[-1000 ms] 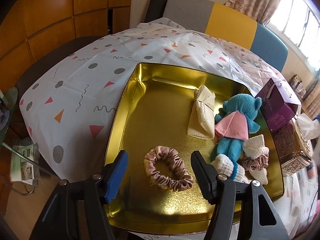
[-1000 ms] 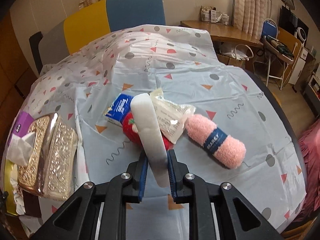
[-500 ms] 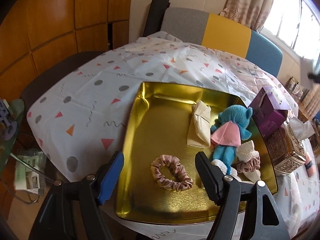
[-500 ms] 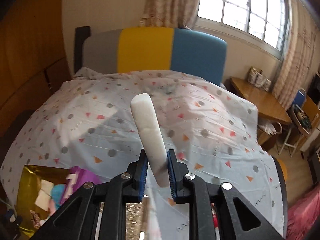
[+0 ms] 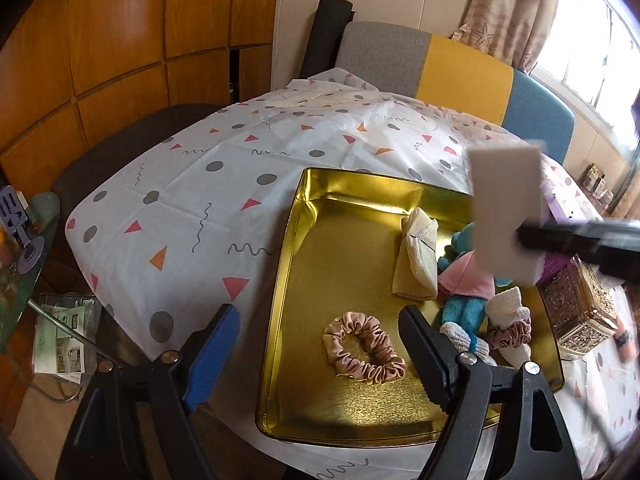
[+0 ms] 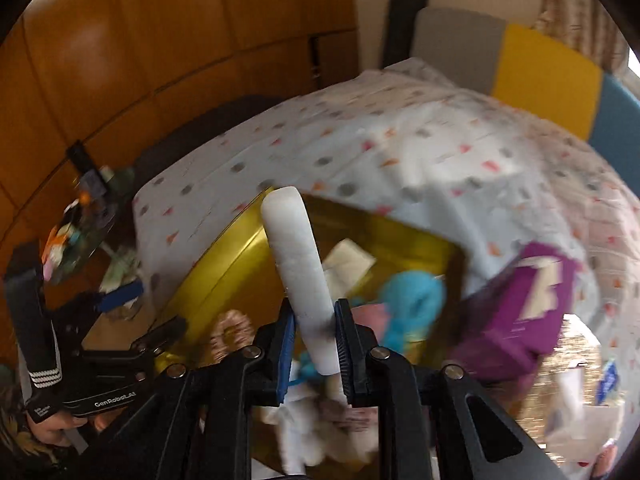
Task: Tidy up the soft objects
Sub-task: 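Carry the white foam bar into the gold tray and open the right gripper, then move both tools back from the tray to the remaining items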
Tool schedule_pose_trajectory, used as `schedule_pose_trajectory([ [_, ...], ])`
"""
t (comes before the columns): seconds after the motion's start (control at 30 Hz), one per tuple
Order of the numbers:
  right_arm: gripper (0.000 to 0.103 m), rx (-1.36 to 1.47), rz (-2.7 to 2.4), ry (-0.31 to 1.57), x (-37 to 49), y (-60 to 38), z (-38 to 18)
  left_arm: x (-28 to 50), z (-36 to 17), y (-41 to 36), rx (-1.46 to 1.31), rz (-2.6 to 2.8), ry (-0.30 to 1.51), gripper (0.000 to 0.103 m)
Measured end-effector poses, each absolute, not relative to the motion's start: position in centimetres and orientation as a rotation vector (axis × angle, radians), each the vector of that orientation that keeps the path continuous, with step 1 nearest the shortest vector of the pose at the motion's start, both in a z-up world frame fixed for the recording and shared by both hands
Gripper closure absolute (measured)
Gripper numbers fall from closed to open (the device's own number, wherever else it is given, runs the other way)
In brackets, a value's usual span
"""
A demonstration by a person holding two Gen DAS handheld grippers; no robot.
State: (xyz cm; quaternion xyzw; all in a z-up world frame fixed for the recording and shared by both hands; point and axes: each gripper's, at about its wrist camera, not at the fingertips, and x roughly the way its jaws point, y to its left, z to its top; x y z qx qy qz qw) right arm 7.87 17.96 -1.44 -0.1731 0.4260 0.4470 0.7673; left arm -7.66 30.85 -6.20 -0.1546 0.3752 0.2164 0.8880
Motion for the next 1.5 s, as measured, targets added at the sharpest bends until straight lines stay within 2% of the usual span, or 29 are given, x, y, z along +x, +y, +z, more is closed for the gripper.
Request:
schedule_pose_trajectory([
  [0.2, 0.084, -0.253, 1.041, 1.148, 8.2, 20.7, -7.0, -7.9, -6.8, 31.2, -0.331, 0.458, 0.791, 0.021],
  [0.4, 0.082, -0.241, 0.933, 1.235, 8.2, 20.5, -10.6, -8.1, -7.4, 31.2, -0.335, 0.452, 0.808, 0.021],
  [0.43, 0.081, -0.243, 0.925, 1.233, 8.2, 20.4, -10.9, -8.1, -7.5, 31.2, -0.336, 0.451, 0.807, 0.021],
  [0.5, 0.071, -0.229, 0.919, 1.228, 8.4, 19.5, -10.7, -7.9, -7.5, 31.1, -0.337, 0.454, 0.811, 0.021],
  [0.57, 0.069, -0.209, 0.913, 1.232, 8.3, 18.9, -10.6, -7.8, -7.5, 31.0, -0.334, 0.454, 0.814, 0.021],
  [0.7, 0.065, -0.21, 0.895, 1.211, 8.3, 17.9, -10.0, -7.7, -7.7, 30.9, -0.332, 0.46, 0.825, 0.021],
  [1.5, 0.064, -0.293, 0.727, 0.806, 6.2, 7.7, -1.1, -7.2, -5.5, 28.0, -0.238, 0.423, 0.786, 0.019],
])
